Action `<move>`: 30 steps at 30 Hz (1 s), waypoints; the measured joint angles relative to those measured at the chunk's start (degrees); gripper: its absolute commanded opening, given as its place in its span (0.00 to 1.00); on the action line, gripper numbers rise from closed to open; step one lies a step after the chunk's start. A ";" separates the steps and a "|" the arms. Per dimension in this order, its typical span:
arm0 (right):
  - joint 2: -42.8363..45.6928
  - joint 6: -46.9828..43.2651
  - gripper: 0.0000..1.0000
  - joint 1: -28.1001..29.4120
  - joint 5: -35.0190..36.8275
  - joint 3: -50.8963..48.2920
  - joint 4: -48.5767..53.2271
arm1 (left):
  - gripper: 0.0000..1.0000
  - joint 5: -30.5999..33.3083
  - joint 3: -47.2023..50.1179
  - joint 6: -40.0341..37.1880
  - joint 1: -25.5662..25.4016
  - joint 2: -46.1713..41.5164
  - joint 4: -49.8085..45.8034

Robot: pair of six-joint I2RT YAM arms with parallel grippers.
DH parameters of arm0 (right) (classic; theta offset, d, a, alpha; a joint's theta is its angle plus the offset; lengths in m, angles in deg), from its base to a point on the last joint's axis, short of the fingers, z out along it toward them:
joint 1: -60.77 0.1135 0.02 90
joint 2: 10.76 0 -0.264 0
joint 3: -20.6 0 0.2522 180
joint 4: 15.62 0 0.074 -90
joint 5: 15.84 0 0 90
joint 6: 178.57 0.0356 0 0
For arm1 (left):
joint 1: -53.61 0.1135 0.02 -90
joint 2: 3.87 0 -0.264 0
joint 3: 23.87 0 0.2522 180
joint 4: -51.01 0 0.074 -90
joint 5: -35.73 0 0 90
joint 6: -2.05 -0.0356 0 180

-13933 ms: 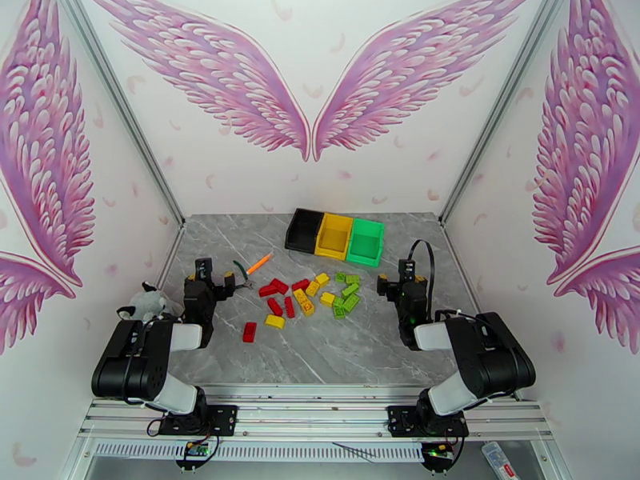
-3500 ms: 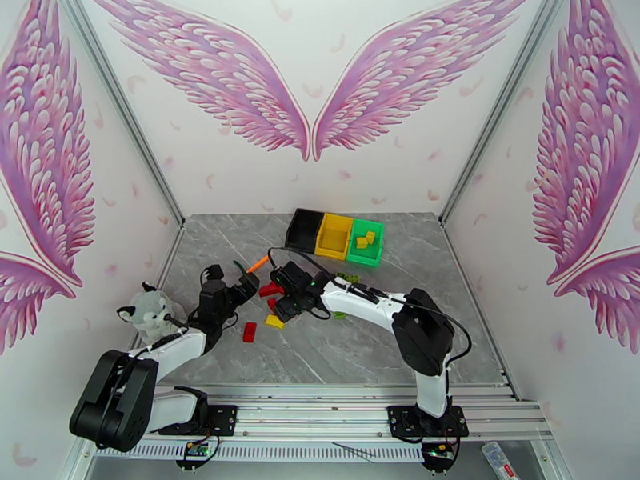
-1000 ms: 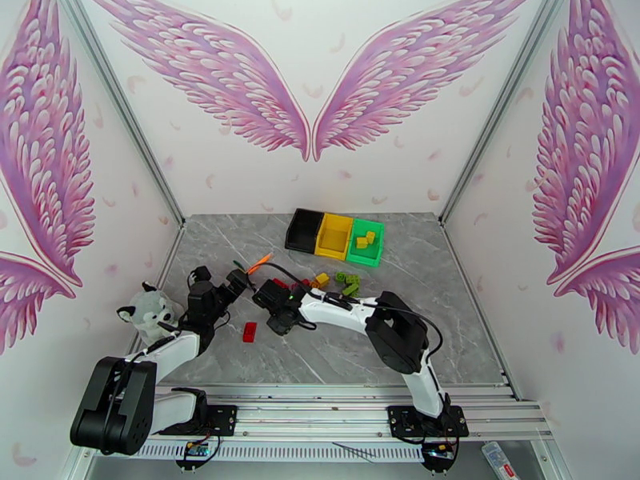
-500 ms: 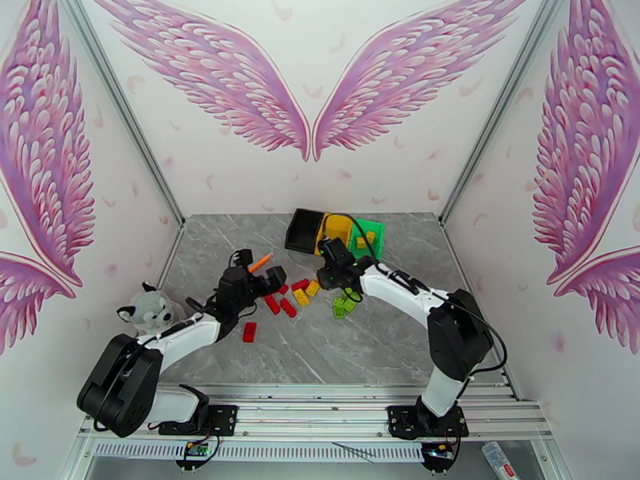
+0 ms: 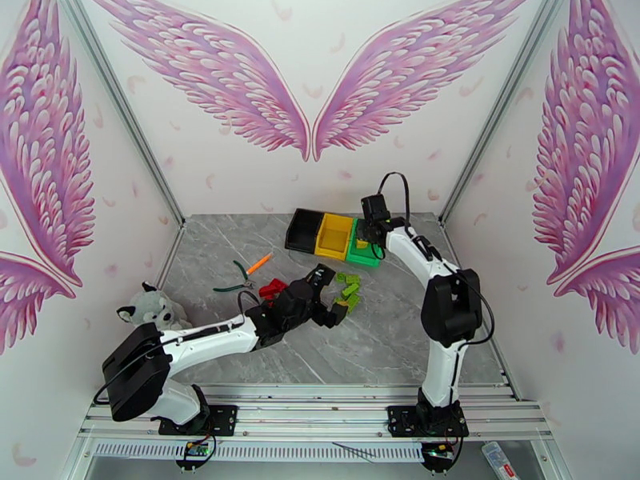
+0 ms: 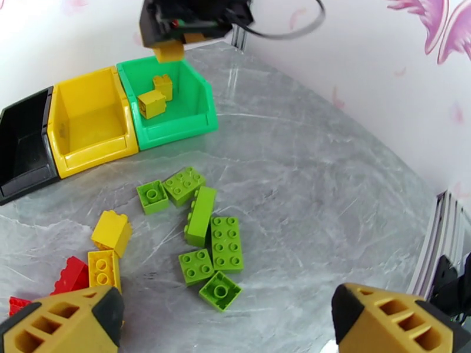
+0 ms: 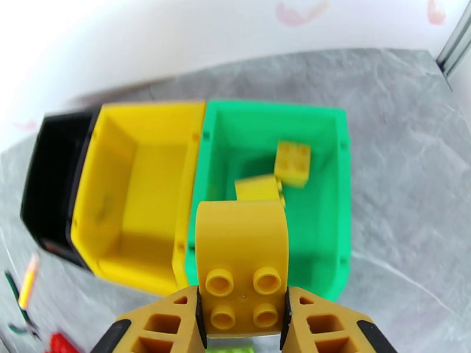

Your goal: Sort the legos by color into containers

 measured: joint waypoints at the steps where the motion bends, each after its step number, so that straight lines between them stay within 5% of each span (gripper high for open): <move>1: -1.42 -0.04 0.60 -0.15 0.04 1.90 1.05 | 0.99 0.59 0.00 -0.61 0.00 0.00 -0.04; 7: -3.52 -0.63 0.67 -0.24 -0.02 4.66 5.07 | 0.99 4.50 0.57 -2.01 0.04 -1.05 -0.11; 17: 7.91 -4.09 0.64 4.98 -6.67 -10.05 1.31 | 0.99 6.95 1.36 -0.04 3.50 -2.25 -0.09; 30: 7.63 -6.62 0.57 20.92 -13.09 -10.47 1.05 | 0.99 -8.33 7.80 17.09 24.96 -2.10 3.28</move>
